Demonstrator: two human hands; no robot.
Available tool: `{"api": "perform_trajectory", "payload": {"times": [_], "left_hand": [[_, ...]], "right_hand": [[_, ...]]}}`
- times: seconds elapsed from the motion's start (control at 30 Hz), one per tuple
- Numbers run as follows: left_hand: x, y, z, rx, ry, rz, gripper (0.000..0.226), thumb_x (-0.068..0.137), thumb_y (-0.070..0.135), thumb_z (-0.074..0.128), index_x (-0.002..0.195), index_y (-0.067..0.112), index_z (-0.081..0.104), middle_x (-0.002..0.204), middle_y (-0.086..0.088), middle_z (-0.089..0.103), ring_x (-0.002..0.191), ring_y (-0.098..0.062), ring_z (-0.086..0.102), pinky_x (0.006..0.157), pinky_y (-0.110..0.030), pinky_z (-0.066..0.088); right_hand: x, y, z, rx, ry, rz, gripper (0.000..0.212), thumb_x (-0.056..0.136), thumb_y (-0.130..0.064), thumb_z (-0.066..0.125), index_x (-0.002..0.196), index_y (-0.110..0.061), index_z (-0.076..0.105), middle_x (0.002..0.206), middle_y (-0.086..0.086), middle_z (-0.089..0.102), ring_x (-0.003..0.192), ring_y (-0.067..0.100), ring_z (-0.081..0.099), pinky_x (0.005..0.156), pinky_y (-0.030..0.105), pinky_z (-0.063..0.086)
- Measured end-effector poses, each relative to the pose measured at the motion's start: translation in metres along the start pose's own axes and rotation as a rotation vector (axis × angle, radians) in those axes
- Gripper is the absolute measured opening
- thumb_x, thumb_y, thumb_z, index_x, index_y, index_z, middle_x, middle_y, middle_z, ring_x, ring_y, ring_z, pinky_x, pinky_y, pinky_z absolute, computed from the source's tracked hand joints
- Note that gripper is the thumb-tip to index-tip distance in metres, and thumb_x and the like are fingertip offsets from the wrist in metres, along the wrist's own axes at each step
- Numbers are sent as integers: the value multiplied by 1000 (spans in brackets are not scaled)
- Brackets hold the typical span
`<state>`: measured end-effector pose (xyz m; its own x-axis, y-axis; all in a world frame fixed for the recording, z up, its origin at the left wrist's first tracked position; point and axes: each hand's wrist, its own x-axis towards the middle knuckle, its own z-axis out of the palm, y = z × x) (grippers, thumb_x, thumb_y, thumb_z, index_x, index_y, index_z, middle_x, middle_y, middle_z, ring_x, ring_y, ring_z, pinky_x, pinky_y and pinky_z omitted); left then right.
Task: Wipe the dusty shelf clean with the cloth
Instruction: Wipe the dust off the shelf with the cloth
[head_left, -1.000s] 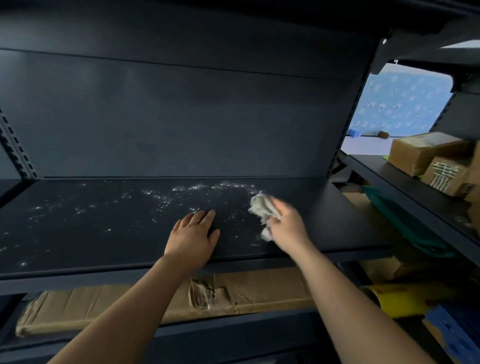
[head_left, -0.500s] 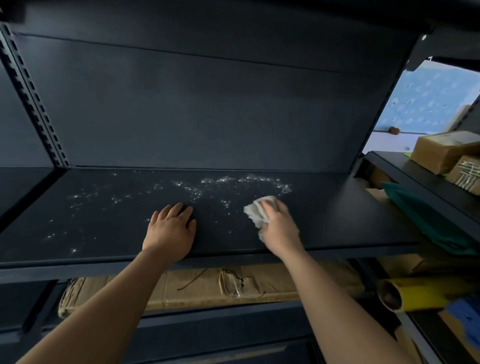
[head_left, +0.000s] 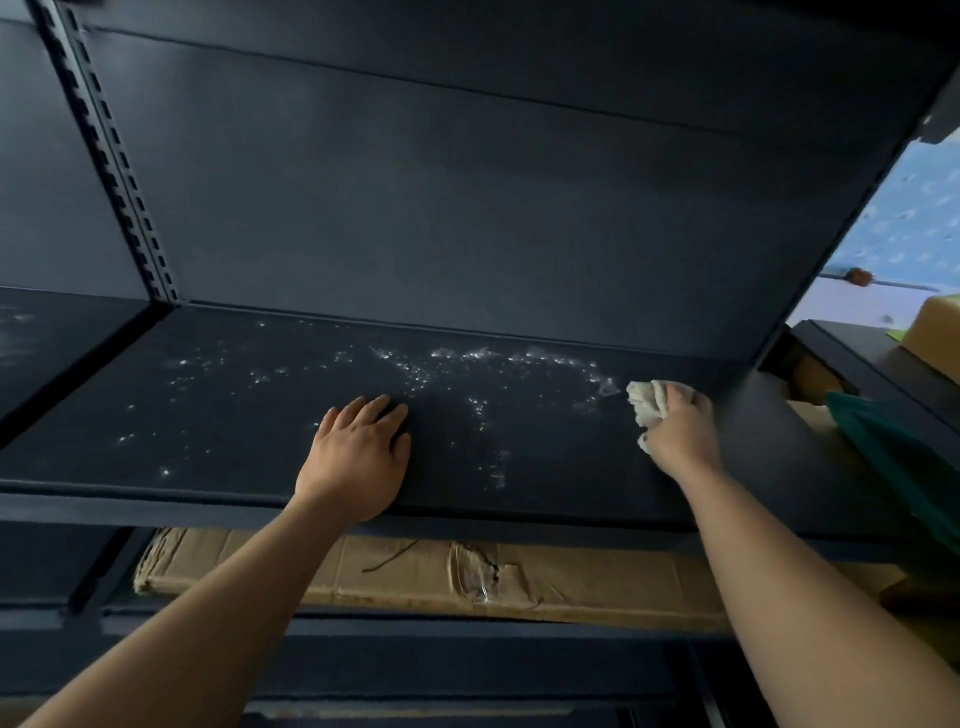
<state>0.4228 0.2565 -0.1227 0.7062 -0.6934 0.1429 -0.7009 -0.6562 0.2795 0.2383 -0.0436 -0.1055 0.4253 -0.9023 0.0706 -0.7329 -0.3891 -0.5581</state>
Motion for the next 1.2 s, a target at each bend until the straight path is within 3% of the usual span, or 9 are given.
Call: {"api": "perform_trajectory", "payload": {"times": [0.1,0.23,0.37,0.5,0.6,0.67,0.9,1.07,1.2], "left_hand": [[2,-1,1,-14,10,-18,50,98,43,27,145,29,30,156,5,24,146,-18,14,121,-40,9],[3,2,7,0,22,-74,49,97,44,29,144,31,32,155,7,26,145,-17,17,120,-40,11],[3,0,3,2,30,-112,49,97,44,31,144,32,34,154,8,29,144,-16,19,120,-38,12],[0,-25,9,15,37,-176,48,97,44,32,143,32,35,153,8,30,143,-15,21,119,-36,14],[-6,-28,8,30,29,-160,48,97,45,32,143,33,35,153,9,30,143,-14,21,119,-36,13],[-7,-22,9,21,26,-137,48,96,46,31,143,34,34,154,9,30,144,-14,21,120,-36,13],[-6,-2,6,-24,45,-95,51,96,47,33,144,32,31,155,8,27,144,-13,19,120,-36,12],[2,4,-2,-24,53,-83,51,96,47,34,145,31,32,154,9,27,144,-12,20,118,-34,12],[-3,3,-3,-38,46,-94,51,96,46,35,144,30,34,154,8,29,143,-13,22,117,-33,15]], "right_hand": [[-6,-38,27,-89,-52,-169,70,72,-4,67,135,-21,43,142,11,29,122,30,46,101,34,41],[-22,-95,68,-39,-198,-460,65,82,-5,59,141,-20,39,152,8,23,133,27,37,105,26,36],[-23,-121,86,250,-304,-578,55,89,2,46,141,-16,42,146,4,38,117,20,52,74,0,39],[35,-100,85,269,-88,-459,63,76,1,67,134,-14,50,139,13,44,120,25,49,83,2,27],[75,-54,67,36,-23,-232,77,68,-9,80,136,-14,45,139,13,45,120,31,48,100,27,37],[83,-40,63,-47,-45,-100,74,72,-9,76,137,-9,40,139,17,39,123,34,46,100,40,42],[68,-94,86,-38,-96,-272,45,84,-7,51,129,-9,44,135,16,41,119,33,45,88,29,36],[32,-142,104,-35,-244,-524,61,81,-6,57,138,-20,42,145,8,30,127,27,44,105,33,40],[6,-167,105,414,-487,-547,54,84,6,44,133,-15,52,128,6,58,101,14,57,75,13,46]]}}
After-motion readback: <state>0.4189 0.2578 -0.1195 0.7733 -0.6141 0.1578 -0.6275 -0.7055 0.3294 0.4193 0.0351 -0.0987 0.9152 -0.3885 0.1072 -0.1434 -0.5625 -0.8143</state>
